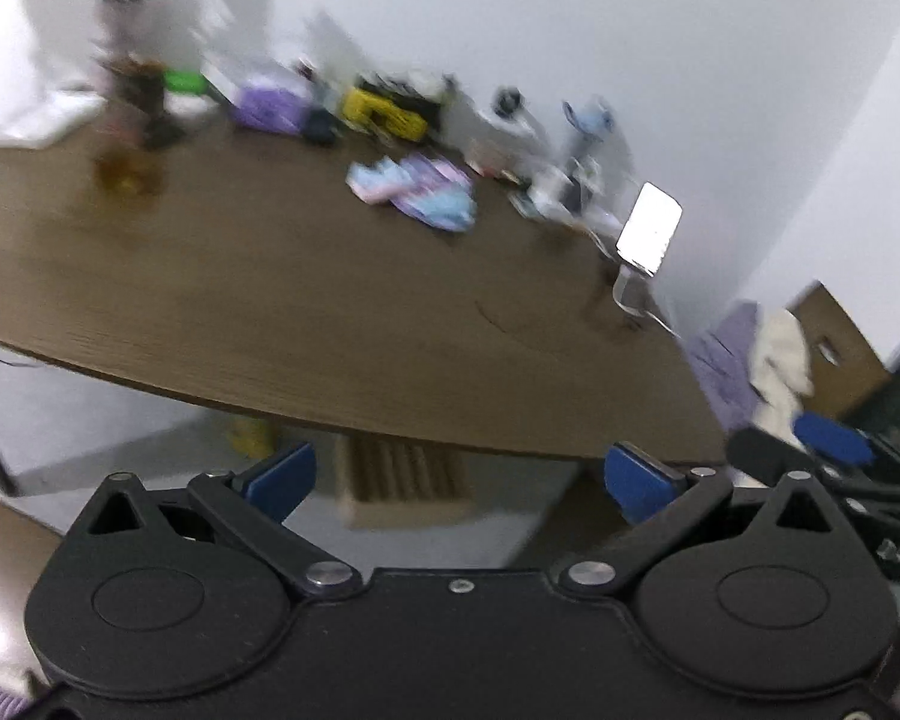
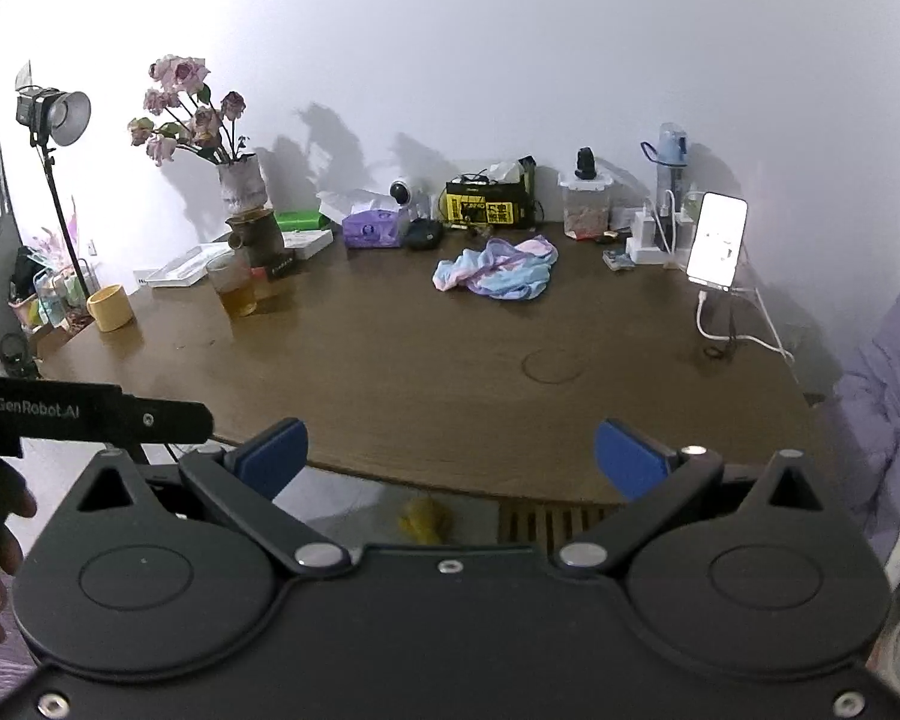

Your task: Fold clothes

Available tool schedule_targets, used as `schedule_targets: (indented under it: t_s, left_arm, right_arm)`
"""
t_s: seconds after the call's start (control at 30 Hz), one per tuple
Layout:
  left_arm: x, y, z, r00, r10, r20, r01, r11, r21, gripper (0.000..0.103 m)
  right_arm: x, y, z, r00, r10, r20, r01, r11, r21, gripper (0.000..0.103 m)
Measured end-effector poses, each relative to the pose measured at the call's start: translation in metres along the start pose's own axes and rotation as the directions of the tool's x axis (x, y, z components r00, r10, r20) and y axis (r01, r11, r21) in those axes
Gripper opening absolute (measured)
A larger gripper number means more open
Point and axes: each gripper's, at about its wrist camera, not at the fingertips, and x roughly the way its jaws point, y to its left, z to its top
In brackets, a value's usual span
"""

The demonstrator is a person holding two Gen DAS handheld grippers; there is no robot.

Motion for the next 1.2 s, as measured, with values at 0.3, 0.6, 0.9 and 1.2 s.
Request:
schedule_targets:
  t_s: [0.3, 0.6, 0.9, 1.2]
  left_arm:
    - [0.134, 0.037, 0.070, 0.997, 0.071, 0.007, -0.071, 0.994, 0.082, 0.103]
    - [0.249, 0.058, 0.150, 0.996, 0.076, -0.053, -0.068, 0.989, 0.132, 0.103]
    - [0.312, 0.058, 0.206, 0.982, 0.165, -0.090, -0.156, 0.982, 0.109, 0.103]
    - [0.350, 0.037, 0.228, 0.943, 0.292, -0.157, -0.266, 0.949, 0.168, 0.103]
  right_arm:
    - [0.136, -0.020, 0.027, 0.996, 0.002, -0.093, -0.001, 1.000, 0.013, 0.103]
    - [0.285, -0.051, 0.070, 0.986, -0.031, -0.162, 0.038, 0.998, 0.041, 0.103]
    - [0.409, -0.100, 0.099, 0.970, 0.025, -0.243, -0.012, 0.999, 0.052, 0.103]
    - [0.544, -0.142, 0.112, 0.938, 0.110, -0.330, -0.087, 0.993, 0.085, 0.103]
